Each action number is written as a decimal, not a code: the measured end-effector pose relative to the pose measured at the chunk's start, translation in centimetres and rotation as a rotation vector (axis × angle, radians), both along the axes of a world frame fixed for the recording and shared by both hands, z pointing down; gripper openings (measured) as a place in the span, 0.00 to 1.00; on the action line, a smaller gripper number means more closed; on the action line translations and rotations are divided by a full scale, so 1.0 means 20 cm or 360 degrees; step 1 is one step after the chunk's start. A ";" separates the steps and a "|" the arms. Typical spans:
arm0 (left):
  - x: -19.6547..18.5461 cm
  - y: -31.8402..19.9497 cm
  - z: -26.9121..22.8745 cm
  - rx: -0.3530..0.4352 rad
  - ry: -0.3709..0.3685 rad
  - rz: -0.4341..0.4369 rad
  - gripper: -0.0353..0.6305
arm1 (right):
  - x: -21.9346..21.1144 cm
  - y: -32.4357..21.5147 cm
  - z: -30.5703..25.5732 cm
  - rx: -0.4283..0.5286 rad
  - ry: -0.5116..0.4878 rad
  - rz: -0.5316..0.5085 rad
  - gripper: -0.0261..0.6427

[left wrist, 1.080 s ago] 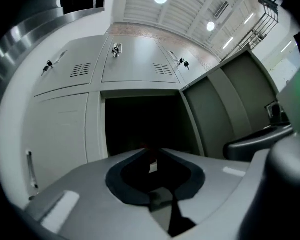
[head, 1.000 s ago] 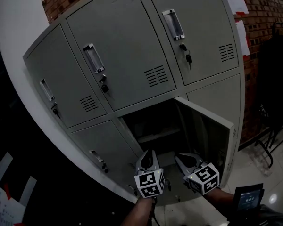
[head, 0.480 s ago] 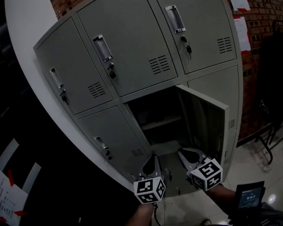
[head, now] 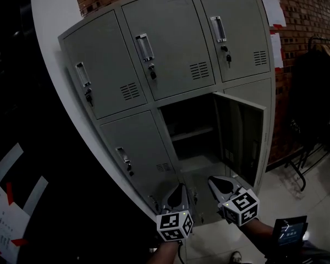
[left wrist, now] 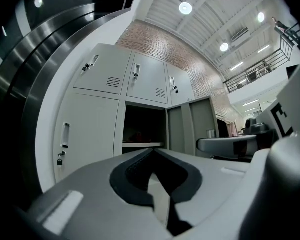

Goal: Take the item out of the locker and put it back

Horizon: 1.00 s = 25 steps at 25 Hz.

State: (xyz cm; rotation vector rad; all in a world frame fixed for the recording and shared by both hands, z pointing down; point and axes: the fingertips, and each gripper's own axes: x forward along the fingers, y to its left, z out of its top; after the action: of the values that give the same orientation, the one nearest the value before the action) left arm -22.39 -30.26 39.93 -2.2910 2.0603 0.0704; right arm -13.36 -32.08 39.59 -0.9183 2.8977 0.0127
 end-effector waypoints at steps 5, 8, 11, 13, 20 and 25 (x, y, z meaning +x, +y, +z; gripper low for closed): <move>0.00 0.22 0.06 -0.0026 0.0022 0.0073 0.06 | 0.00 0.24 0.06 -0.0031 0.0041 0.0074 0.04; 0.02 0.33 0.12 -0.0055 0.0041 0.0125 0.06 | 0.02 0.37 0.11 -0.0058 0.0069 0.0128 0.04; 0.05 0.43 0.16 -0.0083 0.0056 0.0182 0.06 | 0.04 0.47 0.15 -0.0087 0.0097 0.0177 0.04; 0.06 0.48 0.18 -0.0092 0.0069 0.0208 0.06 | 0.05 0.53 0.18 -0.0101 0.0116 0.0198 0.04; 0.04 0.59 0.18 -0.0096 0.0070 0.0199 0.06 | 0.05 0.63 0.18 -0.0096 0.0121 0.0194 0.04; 0.05 0.61 0.19 -0.0115 0.0074 0.0162 0.06 | 0.08 0.64 0.19 -0.0114 0.0126 0.0166 0.04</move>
State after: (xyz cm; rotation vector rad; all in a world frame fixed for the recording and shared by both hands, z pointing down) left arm -21.34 -17.99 43.65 -2.4590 1.9978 0.0552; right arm -11.80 -19.33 43.31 -1.1044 2.9361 -0.0478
